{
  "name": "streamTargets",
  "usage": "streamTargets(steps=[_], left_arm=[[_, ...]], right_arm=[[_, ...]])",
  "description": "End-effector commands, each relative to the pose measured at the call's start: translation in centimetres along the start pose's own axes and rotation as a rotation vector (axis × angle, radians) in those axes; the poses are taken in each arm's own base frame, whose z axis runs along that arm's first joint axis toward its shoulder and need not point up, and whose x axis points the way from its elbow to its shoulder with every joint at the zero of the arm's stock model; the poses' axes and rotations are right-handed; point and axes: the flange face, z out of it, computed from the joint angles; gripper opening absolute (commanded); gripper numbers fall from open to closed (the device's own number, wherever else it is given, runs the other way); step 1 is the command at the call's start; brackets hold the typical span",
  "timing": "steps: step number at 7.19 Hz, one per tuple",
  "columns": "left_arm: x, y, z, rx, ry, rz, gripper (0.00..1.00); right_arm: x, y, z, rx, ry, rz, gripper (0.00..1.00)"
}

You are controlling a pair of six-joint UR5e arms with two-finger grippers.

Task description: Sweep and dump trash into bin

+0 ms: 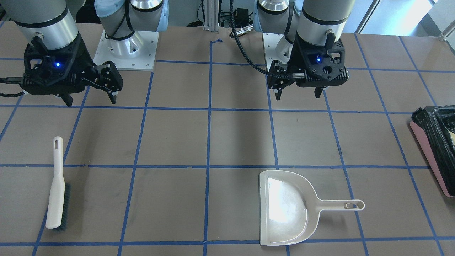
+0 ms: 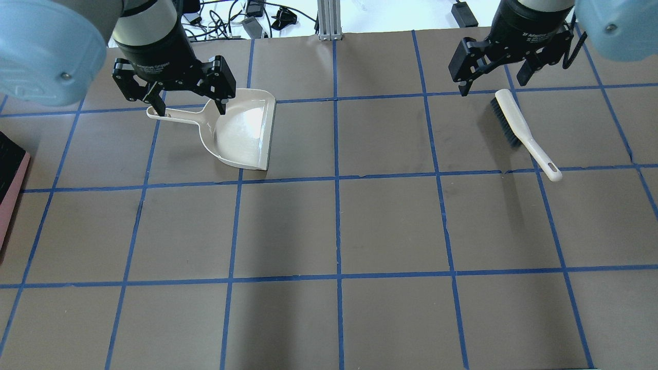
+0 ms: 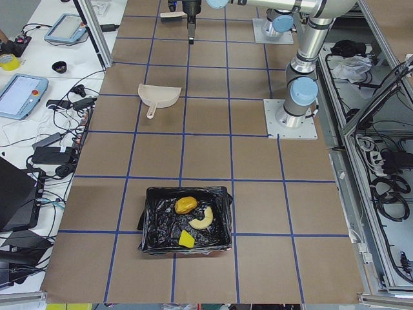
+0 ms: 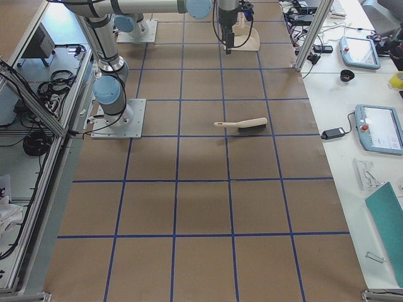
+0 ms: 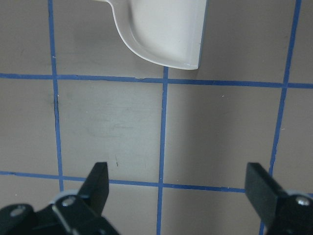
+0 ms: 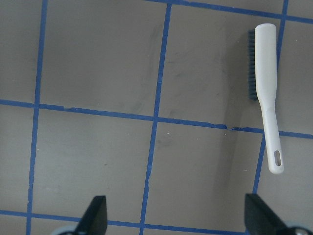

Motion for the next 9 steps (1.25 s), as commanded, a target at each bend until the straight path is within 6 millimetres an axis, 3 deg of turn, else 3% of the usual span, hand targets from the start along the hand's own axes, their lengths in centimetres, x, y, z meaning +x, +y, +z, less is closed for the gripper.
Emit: streamTargets(steps=[1, 3, 6, 9], left_arm=[[0.1, 1.5, -0.5, 0.023, 0.012, 0.028, 1.00], [0.2, 1.5, -1.1, 0.028, 0.075, 0.089, 1.00], [-4.0, 0.1, -1.1, 0.035, 0.064, 0.066, 1.00], [-4.9, 0.0, -0.5, 0.036, 0.068, 0.046, 1.00]], right_arm=[[0.1, 0.2, 0.3, -0.022, 0.014, -0.001, 1.00], [-0.1, 0.1, 0.2, -0.010, 0.000, -0.002, 1.00], [0.0, 0.1, 0.4, -0.011, 0.001, -0.001, 1.00], [0.0, 0.0, 0.4, -0.007, 0.001, -0.002, 1.00]])
